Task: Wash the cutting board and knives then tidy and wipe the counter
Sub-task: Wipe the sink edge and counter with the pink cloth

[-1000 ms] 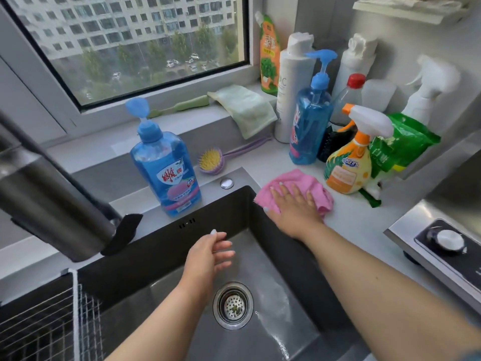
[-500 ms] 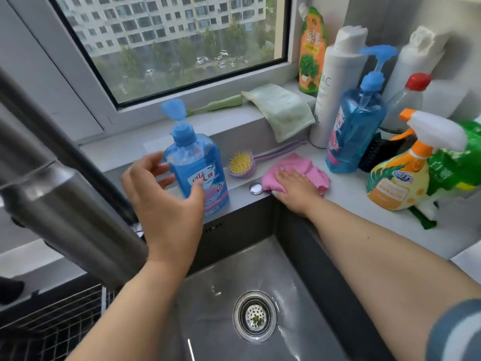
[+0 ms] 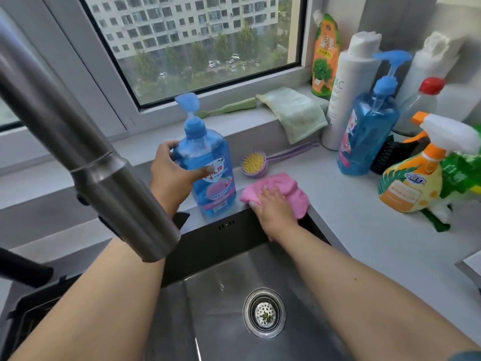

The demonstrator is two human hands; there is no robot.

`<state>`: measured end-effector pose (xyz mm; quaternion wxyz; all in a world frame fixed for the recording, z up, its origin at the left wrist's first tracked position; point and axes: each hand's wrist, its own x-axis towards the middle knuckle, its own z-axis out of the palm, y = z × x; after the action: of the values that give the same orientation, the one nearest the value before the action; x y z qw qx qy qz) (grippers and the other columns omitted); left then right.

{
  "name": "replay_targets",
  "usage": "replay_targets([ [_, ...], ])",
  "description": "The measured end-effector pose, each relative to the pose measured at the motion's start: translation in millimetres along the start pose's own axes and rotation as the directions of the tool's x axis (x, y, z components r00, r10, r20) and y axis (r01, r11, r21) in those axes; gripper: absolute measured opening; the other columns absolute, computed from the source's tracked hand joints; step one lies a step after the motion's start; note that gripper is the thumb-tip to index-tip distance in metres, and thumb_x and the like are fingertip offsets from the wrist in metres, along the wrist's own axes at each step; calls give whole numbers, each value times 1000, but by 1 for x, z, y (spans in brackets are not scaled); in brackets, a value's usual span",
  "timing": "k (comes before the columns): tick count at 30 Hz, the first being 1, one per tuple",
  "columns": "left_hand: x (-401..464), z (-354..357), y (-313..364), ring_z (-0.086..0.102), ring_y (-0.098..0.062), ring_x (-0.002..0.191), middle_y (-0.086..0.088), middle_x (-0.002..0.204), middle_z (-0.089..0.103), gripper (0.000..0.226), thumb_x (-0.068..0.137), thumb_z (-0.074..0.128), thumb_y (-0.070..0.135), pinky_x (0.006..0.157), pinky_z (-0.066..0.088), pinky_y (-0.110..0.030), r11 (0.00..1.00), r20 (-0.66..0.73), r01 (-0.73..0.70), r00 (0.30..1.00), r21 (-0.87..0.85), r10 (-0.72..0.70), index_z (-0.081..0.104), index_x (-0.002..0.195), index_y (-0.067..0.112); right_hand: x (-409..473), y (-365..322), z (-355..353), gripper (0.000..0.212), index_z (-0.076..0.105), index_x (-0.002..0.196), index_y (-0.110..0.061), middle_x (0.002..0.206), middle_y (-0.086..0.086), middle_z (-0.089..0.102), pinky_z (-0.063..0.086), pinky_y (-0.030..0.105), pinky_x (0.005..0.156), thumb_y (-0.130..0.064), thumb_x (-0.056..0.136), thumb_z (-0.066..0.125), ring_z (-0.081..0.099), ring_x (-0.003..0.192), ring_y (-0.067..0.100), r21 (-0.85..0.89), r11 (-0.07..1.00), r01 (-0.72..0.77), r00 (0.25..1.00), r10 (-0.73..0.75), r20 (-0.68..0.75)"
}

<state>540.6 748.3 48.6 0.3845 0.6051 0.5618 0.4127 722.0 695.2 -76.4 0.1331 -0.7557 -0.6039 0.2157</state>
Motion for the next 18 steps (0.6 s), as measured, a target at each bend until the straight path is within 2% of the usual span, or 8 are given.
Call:
replay_targets([
  [2, 2, -8, 2, 57, -17, 114, 4, 121, 53, 72, 67, 84, 16, 96, 51, -44, 999, -46, -47, 998, -6, 46, 43, 126, 22, -2, -12, 13, 60, 16, 154, -15, 162, 3, 9, 1, 41, 120, -47, 102, 18, 0, 149, 22, -165, 986, 23, 1000, -22, 12],
  [3, 4, -12, 4, 58, -18, 113, 2, 122, 54, 75, 65, 85, 18, 95, 51, -44, 997, -68, -79, 995, 1, 79, 43, 127, 21, -3, -20, 18, 60, 15, 154, -15, 162, 3, 8, -1, 42, 120, -46, 102, 16, -1, 149, 23, -194, 980, 32, 999, -27, 26],
  [7, 7, -19, 13, 59, -20, 110, -2, 121, 56, 87, 51, 89, 32, 94, 51, -44, 984, -133, -176, 975, 30, 178, 44, 124, 19, -2, -57, 24, 59, 8, 154, -15, 162, 5, 3, 0, 46, 119, -43, 103, 17, -2, 149, 26, -216, 975, 62, 994, -41, 104],
  [10, 9, -22, 18, 60, -19, 109, -2, 118, 55, 84, 54, 91, 26, 93, 52, -43, 978, -163, -210, 964, 20, 210, 44, 124, 16, 3, -82, 34, 57, 8, 154, -14, 162, 7, 5, 4, 49, 120, -35, 104, 25, 2, 149, 29, -247, 951, 185, 975, -146, 167],
  [13, 11, -25, 19, 59, -21, 111, -5, 119, 54, 81, 59, 90, 18, 94, 52, -43, 974, -178, -225, 959, -11, 220, 43, 125, 10, 1, -103, 55, 55, 15, 153, -15, 161, 6, 13, 10, 46, 120, -32, 103, 32, 8, 148, 25, -208, 926, 316, 943, -282, 178],
  [15, 12, -25, 19, 59, -21, 111, -7, 121, 55, 83, 58, 90, 20, 93, 52, -44, 978, -172, -208, 964, -5, 204, 43, 125, 10, 3, -110, 61, 54, 23, 152, -16, 160, 6, 19, 14, 42, 120, -28, 102, 40, 14, 147, 24, -107, 954, 278, 948, -255, 190],
  [18, 12, -25, 17, 61, -21, 108, -8, 121, 57, 83, 57, 91, 19, 91, 53, -45, 986, -152, -164, 975, -18, 159, 44, 126, 11, -1, -107, 47, 66, 40, 143, -18, 150, 8, 37, 37, 42, 110, -14, 84, 70, 39, 135, 30, 83, 979, 184, 943, -200, 265],
])
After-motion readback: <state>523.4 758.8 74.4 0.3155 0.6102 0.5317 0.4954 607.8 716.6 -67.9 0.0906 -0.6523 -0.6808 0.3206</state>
